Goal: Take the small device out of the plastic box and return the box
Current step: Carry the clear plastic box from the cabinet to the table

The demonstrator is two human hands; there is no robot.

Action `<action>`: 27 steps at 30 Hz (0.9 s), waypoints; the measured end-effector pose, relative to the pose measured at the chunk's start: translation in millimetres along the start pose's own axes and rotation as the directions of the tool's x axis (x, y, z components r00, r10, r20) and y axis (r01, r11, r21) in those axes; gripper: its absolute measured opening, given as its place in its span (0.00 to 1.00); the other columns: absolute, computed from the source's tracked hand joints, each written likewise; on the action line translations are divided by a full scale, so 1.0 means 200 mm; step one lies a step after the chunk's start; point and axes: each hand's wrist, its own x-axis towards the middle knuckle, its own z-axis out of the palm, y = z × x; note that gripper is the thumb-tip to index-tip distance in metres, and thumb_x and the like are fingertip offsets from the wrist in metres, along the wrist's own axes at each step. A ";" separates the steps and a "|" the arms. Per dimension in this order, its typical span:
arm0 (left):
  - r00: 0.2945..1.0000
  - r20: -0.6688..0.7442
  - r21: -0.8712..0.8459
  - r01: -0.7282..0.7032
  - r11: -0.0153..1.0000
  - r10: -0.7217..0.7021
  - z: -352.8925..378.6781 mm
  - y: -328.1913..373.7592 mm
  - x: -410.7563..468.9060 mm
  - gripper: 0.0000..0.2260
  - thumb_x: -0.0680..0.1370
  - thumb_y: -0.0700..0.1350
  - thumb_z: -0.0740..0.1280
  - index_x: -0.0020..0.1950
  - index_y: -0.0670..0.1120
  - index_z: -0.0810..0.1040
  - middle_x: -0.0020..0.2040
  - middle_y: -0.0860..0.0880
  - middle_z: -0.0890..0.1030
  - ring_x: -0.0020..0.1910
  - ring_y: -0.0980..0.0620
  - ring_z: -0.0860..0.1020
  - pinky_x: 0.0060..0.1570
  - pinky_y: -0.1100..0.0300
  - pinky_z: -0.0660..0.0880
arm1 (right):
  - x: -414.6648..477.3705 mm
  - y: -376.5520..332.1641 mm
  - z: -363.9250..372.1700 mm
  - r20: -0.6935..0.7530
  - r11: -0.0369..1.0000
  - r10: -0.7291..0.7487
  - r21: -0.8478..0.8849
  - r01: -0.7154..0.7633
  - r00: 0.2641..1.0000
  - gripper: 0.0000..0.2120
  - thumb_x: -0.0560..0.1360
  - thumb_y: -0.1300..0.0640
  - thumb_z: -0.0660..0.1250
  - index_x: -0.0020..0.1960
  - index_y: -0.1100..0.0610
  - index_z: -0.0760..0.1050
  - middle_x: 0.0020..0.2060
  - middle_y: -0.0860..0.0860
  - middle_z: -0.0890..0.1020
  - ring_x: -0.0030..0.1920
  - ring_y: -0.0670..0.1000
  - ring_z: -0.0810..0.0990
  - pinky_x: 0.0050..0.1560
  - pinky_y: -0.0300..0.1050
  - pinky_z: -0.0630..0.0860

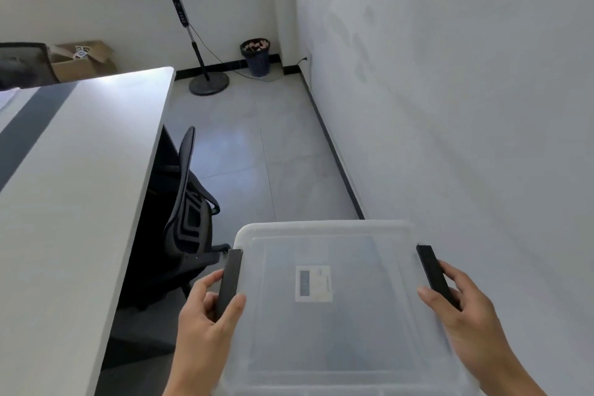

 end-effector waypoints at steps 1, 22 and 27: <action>1.000 -0.012 0.009 0.004 1.000 -0.004 0.04 0.03 0.12 0.19 0.73 0.37 0.70 0.62 0.48 0.74 0.38 0.45 0.83 0.41 0.41 0.82 0.44 0.48 0.79 | 0.14 -0.05 0.02 0.017 1.000 -0.004 -0.005 0.005 1.000 0.18 0.74 0.59 0.69 0.61 0.47 0.73 0.44 0.58 0.83 0.41 0.55 0.78 0.41 0.41 0.71; 0.956 -0.285 -0.074 0.053 0.996 -0.072 0.17 0.64 2.40 0.19 0.72 0.36 0.71 0.62 0.46 0.75 0.37 0.43 0.83 0.35 0.48 0.81 0.35 0.60 0.77 | 2.41 -1.26 1.13 0.261 0.996 -0.069 -0.041 0.082 0.963 0.20 0.73 0.58 0.70 0.64 0.47 0.72 0.44 0.52 0.85 0.47 0.52 0.84 0.44 0.44 0.75; 0.974 -0.225 -0.042 0.026 0.999 -0.034 0.18 0.87 2.98 0.18 0.73 0.39 0.70 0.61 0.50 0.74 0.37 0.47 0.84 0.37 0.46 0.82 0.38 0.55 0.78 | 2.82 -1.59 1.32 0.220 0.994 -0.090 -0.037 0.100 0.971 0.19 0.74 0.57 0.69 0.62 0.45 0.72 0.44 0.51 0.85 0.43 0.47 0.83 0.41 0.40 0.74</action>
